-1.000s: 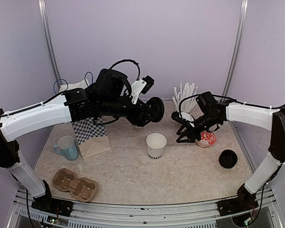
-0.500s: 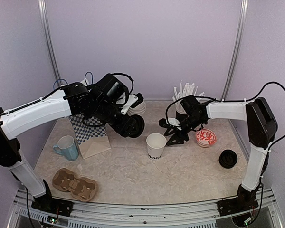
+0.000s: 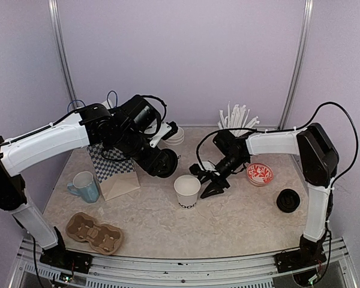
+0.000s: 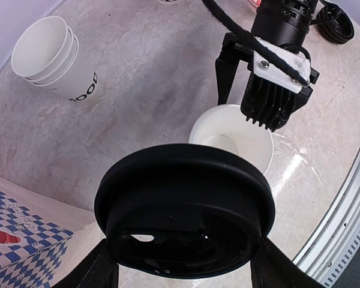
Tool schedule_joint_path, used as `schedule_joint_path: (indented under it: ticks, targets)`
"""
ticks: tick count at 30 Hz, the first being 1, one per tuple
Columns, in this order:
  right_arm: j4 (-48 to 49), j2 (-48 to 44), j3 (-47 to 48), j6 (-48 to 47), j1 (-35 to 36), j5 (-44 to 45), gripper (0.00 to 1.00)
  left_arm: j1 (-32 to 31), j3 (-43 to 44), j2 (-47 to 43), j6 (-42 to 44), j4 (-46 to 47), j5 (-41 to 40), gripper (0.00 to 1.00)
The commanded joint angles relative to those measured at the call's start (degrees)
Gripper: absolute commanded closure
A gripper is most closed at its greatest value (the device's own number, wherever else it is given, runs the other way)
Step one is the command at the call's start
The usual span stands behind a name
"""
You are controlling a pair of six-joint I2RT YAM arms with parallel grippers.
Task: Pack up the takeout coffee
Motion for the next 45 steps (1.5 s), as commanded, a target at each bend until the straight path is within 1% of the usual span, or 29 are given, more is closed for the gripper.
schedule_joint_path:
  ticks: [1,5,10,13,17,22,27,45]
  targets:
    - [-3.8,0.9,0.4,-1.2,1.5,-4.6,0.41,0.4,-0.8,-1.2,0.8,-1.2,0.3,0.32]
    - [-6.2,0.2,-0.4,-1.2,2.9,-7.0,0.41,0.0,-1.5,-1.1,1.3,-1.6,3.2,0.32]
    - [-4.8,-1.4,-2.8,1.6,4.3,-10.0,0.41,-1.6,-2.7,-0.9,1.7,-1.8,5.8,0.32]
    - [-6.3,-1.5,-1.8,3.0,4.1,-9.5,0.42,-2.3,-3.0,-0.3,2.0,-2.1,6.5,0.32]
    - [-7.4,-4.4,-3.9,4.1,1.5,-9.5,0.43,-3.4,-2.5,1.1,2.2,-2.9,7.0,0.32]
    - [-2.6,-10.5,-8.9,9.9,-1.5,-8.1,0.43,-3.7,-0.6,3.7,2.1,-4.0,6.8,0.32]
    - [0.1,-14.9,-12.4,11.8,-2.6,-8.0,0.43,-3.7,1.0,5.8,1.8,-4.3,7.7,0.32]
    - [-0.5,-14.7,-12.8,11.3,-3.5,-8.7,0.45,-3.9,4.7,11.3,1.7,-4.5,7.6,0.32]
